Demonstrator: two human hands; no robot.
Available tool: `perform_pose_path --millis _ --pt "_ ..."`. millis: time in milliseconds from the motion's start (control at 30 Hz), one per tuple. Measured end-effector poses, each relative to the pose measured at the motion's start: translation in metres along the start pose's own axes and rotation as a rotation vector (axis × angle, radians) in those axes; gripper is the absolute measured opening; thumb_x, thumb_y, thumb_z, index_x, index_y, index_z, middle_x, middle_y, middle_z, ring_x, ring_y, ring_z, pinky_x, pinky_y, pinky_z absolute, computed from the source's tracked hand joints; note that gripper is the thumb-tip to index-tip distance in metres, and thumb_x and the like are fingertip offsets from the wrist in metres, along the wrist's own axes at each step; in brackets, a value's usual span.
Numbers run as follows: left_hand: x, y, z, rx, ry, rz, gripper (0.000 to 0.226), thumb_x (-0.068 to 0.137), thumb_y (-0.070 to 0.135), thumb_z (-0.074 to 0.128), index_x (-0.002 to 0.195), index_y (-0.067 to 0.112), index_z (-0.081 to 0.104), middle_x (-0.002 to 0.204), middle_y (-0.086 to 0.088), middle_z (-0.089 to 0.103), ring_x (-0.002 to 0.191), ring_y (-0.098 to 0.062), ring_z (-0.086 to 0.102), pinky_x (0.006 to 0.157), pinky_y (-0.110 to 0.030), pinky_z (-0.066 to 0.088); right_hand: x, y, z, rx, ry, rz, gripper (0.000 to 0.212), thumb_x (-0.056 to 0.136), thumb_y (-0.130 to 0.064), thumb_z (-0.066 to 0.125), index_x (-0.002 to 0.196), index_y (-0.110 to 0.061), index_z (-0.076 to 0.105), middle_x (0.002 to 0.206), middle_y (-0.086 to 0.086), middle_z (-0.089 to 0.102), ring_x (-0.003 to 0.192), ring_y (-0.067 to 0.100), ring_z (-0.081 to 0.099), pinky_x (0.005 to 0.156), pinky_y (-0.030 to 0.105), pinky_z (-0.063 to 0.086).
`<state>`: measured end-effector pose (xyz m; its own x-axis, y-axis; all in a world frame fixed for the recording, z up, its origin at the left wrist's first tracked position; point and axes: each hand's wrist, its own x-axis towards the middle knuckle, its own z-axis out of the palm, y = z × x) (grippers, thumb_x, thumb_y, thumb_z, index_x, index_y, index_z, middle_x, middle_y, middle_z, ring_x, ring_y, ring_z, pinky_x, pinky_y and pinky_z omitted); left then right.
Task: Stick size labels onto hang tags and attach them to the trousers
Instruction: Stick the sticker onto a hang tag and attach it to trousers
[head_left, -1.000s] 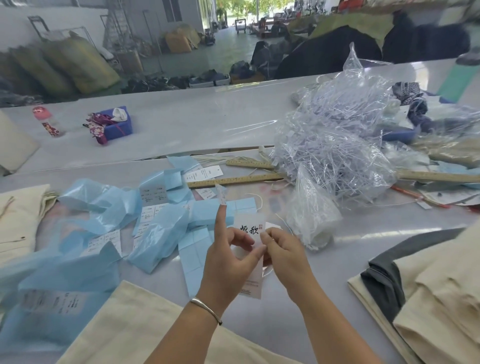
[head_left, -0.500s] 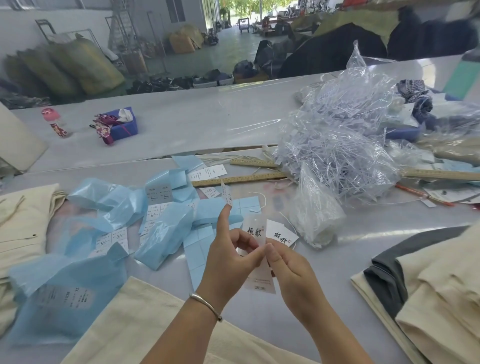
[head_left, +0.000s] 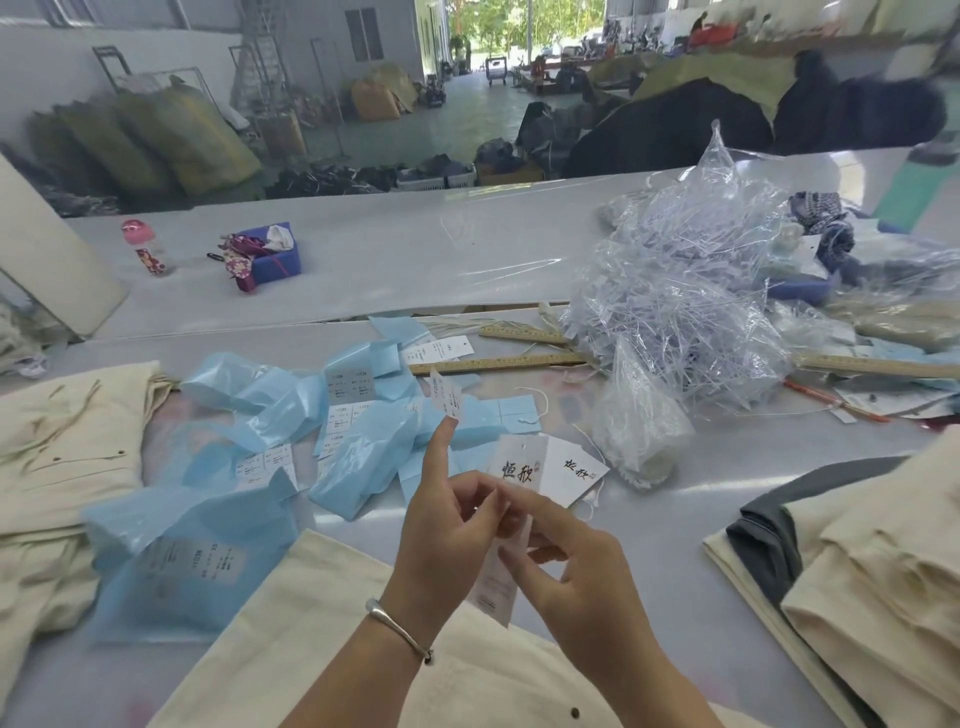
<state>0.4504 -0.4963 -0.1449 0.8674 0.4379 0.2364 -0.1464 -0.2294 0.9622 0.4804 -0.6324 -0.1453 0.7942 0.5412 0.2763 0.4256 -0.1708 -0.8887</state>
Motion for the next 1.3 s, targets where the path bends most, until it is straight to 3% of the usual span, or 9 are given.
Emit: perform_pose_path --millis 133,267,433,500,600,767,867,1033,1300 --pt "-0.029 0.016 -0.017 -0.208 -0.021 -0.093 0.066 0.095 -0.004 0.053 0.142 0.03 0.022 0.073 -0.006 0.068 0.069 -0.016 0.065 0.066 -0.025 0.054 -0.018 -0.016 0.009 0.141 0.113 0.131 0.055 0.085 0.011 0.054 0.102 -0.039 0.071 0.084 -0.011 0.074 0.078 0.014 0.069 0.071 0.028 0.055" --pt "-0.062 0.034 -0.045 -0.193 0.027 -0.119 0.043 0.094 0.009 0.059 0.125 0.034 0.046 0.08 0.001 0.061 0.07 -0.01 0.059 0.06 -0.023 0.049 -0.04 -0.028 0.012 0.38 0.11 0.355 0.056 0.076 0.024 0.052 0.097 -0.023 0.073 0.091 -0.003 0.076 0.086 0.012 0.07 0.07 0.021 0.053" --pt "-0.1 0.048 -0.085 -0.044 0.075 -0.112 0.016 0.077 0.032 0.071 0.093 0.036 0.071 0.126 0.014 0.056 0.113 0.005 0.054 0.088 -0.011 0.044 -0.07 -0.041 0.021 0.521 0.065 0.496 0.062 0.069 0.024 0.063 0.118 -0.014 0.066 0.106 0.006 0.073 0.094 0.017 0.066 0.078 0.029 0.055" --pt "-0.113 0.052 -0.093 -0.038 0.041 -0.165 0.015 0.069 0.039 0.072 0.084 0.036 0.073 0.13 0.02 0.052 0.122 -0.002 0.051 0.103 -0.026 0.041 -0.083 -0.05 0.028 0.551 0.047 0.494 0.072 0.062 0.017 0.071 0.125 -0.017 0.06 0.108 0.011 0.072 0.097 0.021 0.064 0.087 0.037 0.053" --pt "-0.128 0.053 -0.094 -0.009 -0.007 -0.216 0.015 0.064 0.041 0.075 0.074 0.031 0.073 0.134 0.019 0.049 0.127 -0.008 0.049 0.111 -0.039 0.036 -0.099 -0.062 0.038 0.553 0.002 0.483 0.083 0.053 0.002 0.071 0.13 -0.022 0.053 0.107 0.012 0.071 0.092 0.021 0.063 0.09 0.043 0.052" --pt "-0.138 0.048 -0.09 0.055 -0.045 -0.232 0.015 0.074 0.022 0.083 0.068 0.017 0.071 0.131 0.016 0.05 0.127 -0.01 0.048 0.104 -0.036 0.038 -0.113 -0.075 0.046 0.54 -0.077 0.434 0.081 0.059 0.005 0.07 0.133 -0.022 0.053 0.108 0.022 0.068 0.089 0.026 0.062 0.089 0.049 0.053" --pt "-0.14 0.047 -0.092 0.112 -0.032 -0.212 0.014 0.074 0.021 0.082 0.068 0.017 0.07 0.13 0.015 0.05 0.125 -0.01 0.048 0.097 -0.032 0.039 -0.116 -0.079 0.045 0.569 -0.068 0.432 0.082 0.059 0.007 0.07 0.132 -0.024 0.051 0.108 0.026 0.066 0.087 0.024 0.065 0.083 0.04 0.056" --pt "-0.144 0.047 -0.091 0.124 0.012 -0.213 0.018 0.071 0.021 0.084 0.064 0.017 0.068 0.128 0.013 0.053 0.118 -0.015 0.055 0.098 -0.042 0.046 -0.118 -0.084 0.045 0.594 -0.072 0.4 0.085 0.062 0.013 0.069 0.136 -0.022 0.048 0.11 0.019 0.069 0.089 0.023 0.066 0.08 0.036 0.056" --pt "-0.158 0.052 -0.09 0.167 0.037 -0.163 0.024 0.066 0.024 0.088 0.073 0.016 0.067 0.121 0.02 0.051 0.099 0.014 0.054 0.077 -0.017 0.048 -0.122 -0.09 0.045 0.62 -0.101 0.34 0.086 0.065 0.017 0.07 0.139 -0.02 0.046 0.109 0.017 0.071 0.094 0.027 0.065 0.077 0.032 0.056"
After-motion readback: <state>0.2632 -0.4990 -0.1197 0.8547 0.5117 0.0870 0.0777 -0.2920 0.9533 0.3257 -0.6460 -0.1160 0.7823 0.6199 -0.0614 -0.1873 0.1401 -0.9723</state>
